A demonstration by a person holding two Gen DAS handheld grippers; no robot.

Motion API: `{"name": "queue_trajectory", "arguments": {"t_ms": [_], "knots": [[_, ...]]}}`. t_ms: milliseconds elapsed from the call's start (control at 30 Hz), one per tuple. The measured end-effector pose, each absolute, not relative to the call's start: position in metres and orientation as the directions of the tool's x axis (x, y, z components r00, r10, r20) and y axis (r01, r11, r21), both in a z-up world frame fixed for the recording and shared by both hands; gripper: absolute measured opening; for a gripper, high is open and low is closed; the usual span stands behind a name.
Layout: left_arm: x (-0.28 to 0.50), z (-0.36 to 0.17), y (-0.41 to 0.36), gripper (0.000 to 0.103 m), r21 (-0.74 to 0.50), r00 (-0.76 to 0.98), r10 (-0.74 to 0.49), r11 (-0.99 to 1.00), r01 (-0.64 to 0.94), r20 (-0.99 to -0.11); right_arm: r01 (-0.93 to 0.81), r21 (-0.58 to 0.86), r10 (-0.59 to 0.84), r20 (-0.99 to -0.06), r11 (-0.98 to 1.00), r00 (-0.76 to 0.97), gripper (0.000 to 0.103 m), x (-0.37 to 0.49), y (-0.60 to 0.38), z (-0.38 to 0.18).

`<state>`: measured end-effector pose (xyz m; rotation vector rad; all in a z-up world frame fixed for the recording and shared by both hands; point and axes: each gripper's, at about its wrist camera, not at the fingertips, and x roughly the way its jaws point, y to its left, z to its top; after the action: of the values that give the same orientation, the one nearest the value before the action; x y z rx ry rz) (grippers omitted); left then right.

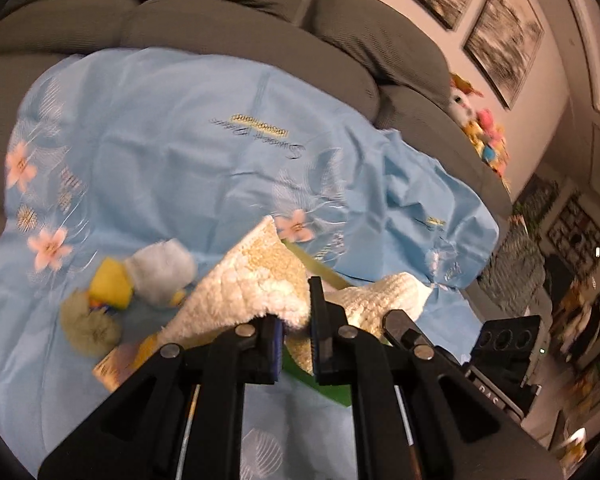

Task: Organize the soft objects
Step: 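Lower the beige towel into the green box and open both grippers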

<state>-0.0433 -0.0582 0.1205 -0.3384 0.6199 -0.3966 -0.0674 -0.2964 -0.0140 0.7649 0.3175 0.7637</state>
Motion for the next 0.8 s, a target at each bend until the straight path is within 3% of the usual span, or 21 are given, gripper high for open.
{"name": "queue_trajectory", "arguments": {"t_ms": [200, 333, 467, 600, 700, 767, 800], "knots": [[-0.003, 0.125, -0.136, 0.008, -0.365, 0.672, -0.515, 0.856, 0.367, -0.532, -0.422, 0.735, 0.61, 0.014, 0.531, 0.793, 0.008, -0.068, -0.347, -0.015], [0.027, 0.105, -0.18, 0.009, -0.3, 0.634, -0.493, 0.869, 0.394, -0.596, -0.314, 0.735, 0.529, -0.071, 0.601, 0.846, 0.008, -0.053, -0.368, -0.028], [0.06, 0.069, -0.208, 0.008, -0.256, 0.593, -0.443, 0.891, 0.376, -0.672, -0.164, 0.738, 0.477, -0.235, 0.655, 0.847, 0.008, -0.024, -0.38, -0.057], [0.093, 0.024, -0.223, 0.009, -0.207, 0.537, -0.358, 0.924, 0.322, -0.764, -0.031, 0.64, 0.398, -0.439, 0.768, 0.806, 0.008, -0.002, -0.374, -0.076], [0.109, -0.004, -0.23, 0.022, -0.166, 0.487, -0.302, 0.939, 0.302, -0.82, 0.008, 0.561, 0.347, -0.524, 0.828, 0.778, 0.008, 0.003, -0.366, -0.082], [0.114, -0.014, -0.229, 0.043, -0.143, 0.475, -0.271, 0.947, 0.288, -0.837, 0.032, 0.501, 0.309, -0.581, 0.865, 0.753, 0.009, 0.007, -0.359, -0.086], [0.115, -0.015, -0.229, 0.058, -0.135, 0.472, -0.262, 0.949, 0.285, -0.842, 0.05, 0.466, 0.283, -0.613, 0.883, 0.737, 0.014, 0.008, -0.356, -0.088]]}}
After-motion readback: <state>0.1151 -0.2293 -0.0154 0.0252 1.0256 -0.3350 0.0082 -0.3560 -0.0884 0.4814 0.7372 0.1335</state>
